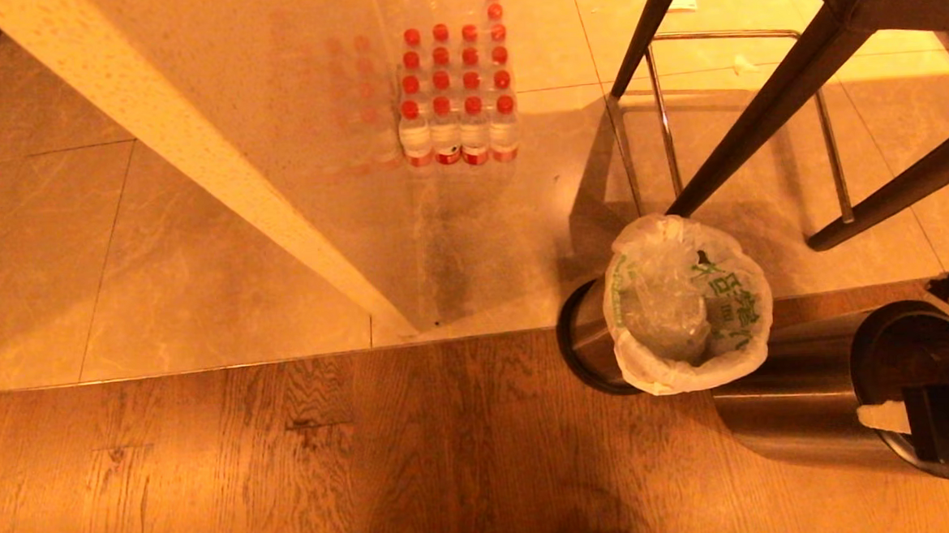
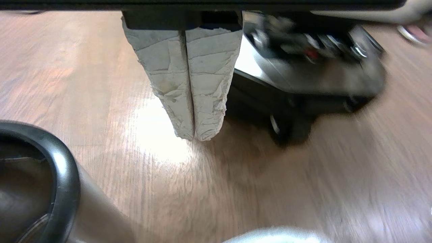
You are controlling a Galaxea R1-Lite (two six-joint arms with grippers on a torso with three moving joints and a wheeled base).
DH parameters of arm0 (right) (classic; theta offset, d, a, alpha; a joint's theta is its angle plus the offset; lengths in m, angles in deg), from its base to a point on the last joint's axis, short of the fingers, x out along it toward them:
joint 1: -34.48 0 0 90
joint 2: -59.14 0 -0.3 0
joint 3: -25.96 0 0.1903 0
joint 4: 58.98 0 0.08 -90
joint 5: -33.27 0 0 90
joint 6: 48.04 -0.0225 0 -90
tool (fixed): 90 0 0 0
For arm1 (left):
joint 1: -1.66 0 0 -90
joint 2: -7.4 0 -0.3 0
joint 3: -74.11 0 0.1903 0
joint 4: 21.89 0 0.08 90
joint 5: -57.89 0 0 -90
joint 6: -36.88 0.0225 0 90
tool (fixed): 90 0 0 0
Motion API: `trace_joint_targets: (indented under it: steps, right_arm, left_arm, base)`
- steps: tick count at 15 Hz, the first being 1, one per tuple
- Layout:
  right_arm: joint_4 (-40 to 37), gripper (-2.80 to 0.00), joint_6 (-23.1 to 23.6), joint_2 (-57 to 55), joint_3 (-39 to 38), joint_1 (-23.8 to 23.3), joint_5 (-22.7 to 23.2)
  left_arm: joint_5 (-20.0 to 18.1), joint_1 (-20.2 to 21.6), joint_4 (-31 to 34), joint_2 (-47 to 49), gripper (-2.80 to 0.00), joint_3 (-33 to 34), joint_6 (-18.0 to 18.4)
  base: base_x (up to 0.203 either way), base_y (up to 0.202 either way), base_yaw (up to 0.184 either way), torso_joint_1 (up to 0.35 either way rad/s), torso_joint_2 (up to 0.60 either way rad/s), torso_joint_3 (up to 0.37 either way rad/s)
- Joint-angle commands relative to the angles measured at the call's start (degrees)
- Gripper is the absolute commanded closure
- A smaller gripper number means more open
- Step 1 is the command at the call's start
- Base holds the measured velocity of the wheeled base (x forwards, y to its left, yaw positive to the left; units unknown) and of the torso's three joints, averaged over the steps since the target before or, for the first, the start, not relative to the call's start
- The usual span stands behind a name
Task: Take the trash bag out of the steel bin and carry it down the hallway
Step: Pick up the trash bag
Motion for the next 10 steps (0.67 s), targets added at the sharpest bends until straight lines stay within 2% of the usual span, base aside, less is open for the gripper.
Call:
trace_joint_targets:
  steps: [1,5,7,8,10]
  right_arm:
    - [-0.6,0.00,2.4,0.9,-0.4,1.2,-0.1]
    - [-0.7,0.00,4.1,-3.5,-1.4,4.7,-2.0]
    - [-0.3,0.00,4.2,-5.8,-1.6,9.0,-4.5]
    - [-0.1,-2.80,4.2,-6.6,-2.0,11.0,-4.9]
    - [0.5,-2.80,4.9,-8.6,-1.7,13.9,-5.0]
  left_arm:
    - [0.0,0.0,0.0,0.0,0.00,0.0,0.0]
    - [0.0,-0.1,0.0,0.0,0.00,0.0,0.0]
    - [0.0,0.0,0.0,0.0,0.00,0.0,0.0]
    - [0.0,0.0,0.0,0.0,0.00,0.0,0.0]
    - [0.0,-0.1,0.0,0.0,0.00,0.0,0.0]
  base:
    - [0.000,0.000,0.000,0.000,0.00,0.000]
    - [0.000,0.000,0.000,0.000,0.00,0.000]
    - [0.000,0.000,0.000,0.000,0.00,0.000]
    - [0.000,0.000,0.000,0.000,0.00,0.000]
    - [0.000,0.000,0.000,0.000,0.00,0.000]
